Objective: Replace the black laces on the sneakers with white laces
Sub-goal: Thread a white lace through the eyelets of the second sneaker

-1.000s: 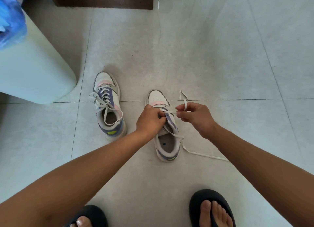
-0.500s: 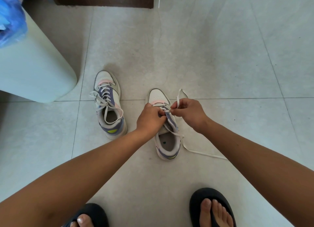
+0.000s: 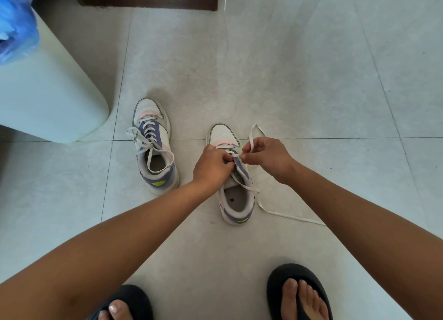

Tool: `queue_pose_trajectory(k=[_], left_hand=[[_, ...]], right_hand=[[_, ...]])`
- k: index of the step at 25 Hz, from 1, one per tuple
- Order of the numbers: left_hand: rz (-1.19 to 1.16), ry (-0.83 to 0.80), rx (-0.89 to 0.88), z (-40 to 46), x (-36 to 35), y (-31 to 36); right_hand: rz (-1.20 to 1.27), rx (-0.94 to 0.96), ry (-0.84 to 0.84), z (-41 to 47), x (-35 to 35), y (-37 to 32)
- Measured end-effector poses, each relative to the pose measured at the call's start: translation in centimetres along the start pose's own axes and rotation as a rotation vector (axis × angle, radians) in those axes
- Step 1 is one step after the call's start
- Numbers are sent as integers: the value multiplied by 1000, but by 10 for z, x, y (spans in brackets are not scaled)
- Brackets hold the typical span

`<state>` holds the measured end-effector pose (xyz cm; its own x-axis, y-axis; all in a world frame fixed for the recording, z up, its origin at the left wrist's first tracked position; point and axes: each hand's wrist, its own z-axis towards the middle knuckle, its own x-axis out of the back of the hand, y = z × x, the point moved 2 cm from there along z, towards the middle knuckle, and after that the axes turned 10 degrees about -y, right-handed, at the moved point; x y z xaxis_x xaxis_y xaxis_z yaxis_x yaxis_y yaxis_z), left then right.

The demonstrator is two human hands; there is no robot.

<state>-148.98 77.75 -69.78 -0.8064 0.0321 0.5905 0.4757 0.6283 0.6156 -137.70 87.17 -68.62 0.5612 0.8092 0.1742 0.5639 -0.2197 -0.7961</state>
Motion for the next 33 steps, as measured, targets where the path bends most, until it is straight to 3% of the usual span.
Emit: queue_pose_trajectory(k=[6, 12, 17, 24, 29, 33], left_hand=[[0, -23, 1, 3, -1, -1], [62, -59, -31, 4, 2, 0], [239, -84, -68, 1, 4, 4], [657, -67, -186, -37, 40, 16], [349, -85, -150, -50, 52, -6], [500, -43, -209, -12, 16, 22]], right_hand=[[-229, 42, 23, 4, -9, 1], [-60, -14, 54, -11, -13, 10], [-236, -19, -116, -29, -24, 10], [-356, 31, 84, -33, -29, 14], [-304, 41, 62, -35, -26, 15], [-320, 46, 56, -35, -29, 14]])
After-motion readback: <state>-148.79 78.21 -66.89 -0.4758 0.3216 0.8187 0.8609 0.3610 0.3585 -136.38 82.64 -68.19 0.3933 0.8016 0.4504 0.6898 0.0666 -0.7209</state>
